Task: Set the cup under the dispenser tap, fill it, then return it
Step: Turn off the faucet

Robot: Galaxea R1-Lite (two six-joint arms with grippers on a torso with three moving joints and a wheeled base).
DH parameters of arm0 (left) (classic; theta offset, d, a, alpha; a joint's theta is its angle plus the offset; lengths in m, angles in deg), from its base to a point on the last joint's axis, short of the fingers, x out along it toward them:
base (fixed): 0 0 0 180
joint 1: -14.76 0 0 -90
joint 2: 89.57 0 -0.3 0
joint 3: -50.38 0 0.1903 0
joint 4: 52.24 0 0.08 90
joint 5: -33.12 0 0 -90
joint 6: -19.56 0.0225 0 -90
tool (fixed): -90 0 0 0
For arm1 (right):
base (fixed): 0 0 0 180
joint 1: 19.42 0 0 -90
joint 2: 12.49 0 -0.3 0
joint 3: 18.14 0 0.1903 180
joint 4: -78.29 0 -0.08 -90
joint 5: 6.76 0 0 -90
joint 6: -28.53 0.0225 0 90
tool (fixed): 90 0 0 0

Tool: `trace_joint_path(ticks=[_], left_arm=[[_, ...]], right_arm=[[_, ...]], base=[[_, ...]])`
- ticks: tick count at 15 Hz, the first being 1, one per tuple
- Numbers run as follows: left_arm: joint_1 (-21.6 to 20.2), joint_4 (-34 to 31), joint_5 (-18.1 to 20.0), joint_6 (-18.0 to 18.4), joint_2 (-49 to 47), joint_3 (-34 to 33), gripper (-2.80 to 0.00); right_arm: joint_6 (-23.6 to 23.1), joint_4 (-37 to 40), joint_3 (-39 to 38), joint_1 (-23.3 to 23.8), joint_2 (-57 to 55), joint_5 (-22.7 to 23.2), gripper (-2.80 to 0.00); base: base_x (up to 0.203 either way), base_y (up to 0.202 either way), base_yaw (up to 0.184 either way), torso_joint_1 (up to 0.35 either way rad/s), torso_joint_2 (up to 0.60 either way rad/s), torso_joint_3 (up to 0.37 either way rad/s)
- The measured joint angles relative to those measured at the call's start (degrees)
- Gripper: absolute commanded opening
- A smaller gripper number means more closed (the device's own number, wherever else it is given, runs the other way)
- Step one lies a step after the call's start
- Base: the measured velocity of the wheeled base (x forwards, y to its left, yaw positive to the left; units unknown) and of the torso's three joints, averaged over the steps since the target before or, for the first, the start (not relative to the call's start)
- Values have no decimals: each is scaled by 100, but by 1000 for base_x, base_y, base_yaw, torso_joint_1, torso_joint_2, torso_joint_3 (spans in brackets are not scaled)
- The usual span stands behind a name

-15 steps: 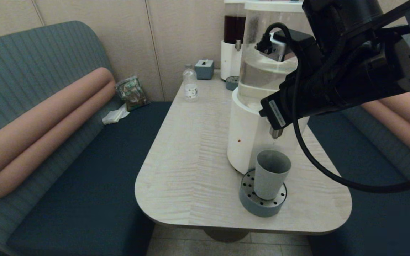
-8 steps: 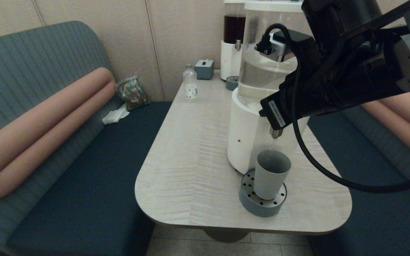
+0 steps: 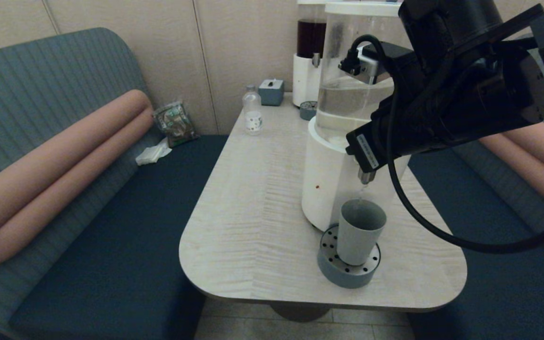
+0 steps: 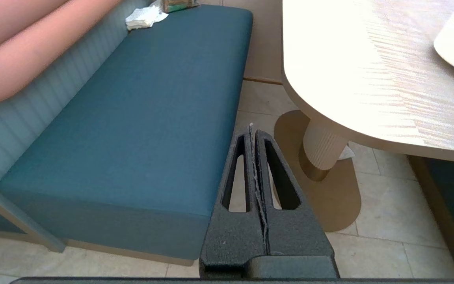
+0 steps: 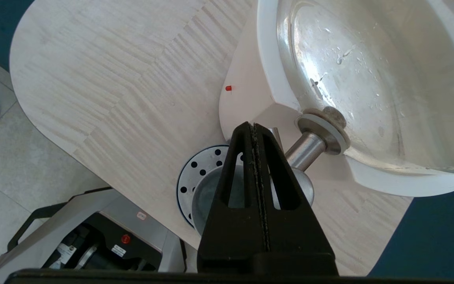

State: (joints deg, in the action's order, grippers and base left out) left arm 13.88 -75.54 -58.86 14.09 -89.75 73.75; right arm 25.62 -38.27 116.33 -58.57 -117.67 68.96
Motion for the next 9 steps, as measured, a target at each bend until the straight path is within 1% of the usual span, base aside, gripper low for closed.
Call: trace_joint_path(ticks=[6, 9], left_arm=[[0, 1, 1, 7, 0, 0, -280], [0, 1, -1, 2, 0, 0, -280]], right_arm=[[-6, -5, 4, 5, 5, -131, -280], [-105, -5, 6, 5, 2, -145, -280]], base=[[0, 0, 0, 0, 0, 0], [0, 0, 0, 0, 0, 0]])
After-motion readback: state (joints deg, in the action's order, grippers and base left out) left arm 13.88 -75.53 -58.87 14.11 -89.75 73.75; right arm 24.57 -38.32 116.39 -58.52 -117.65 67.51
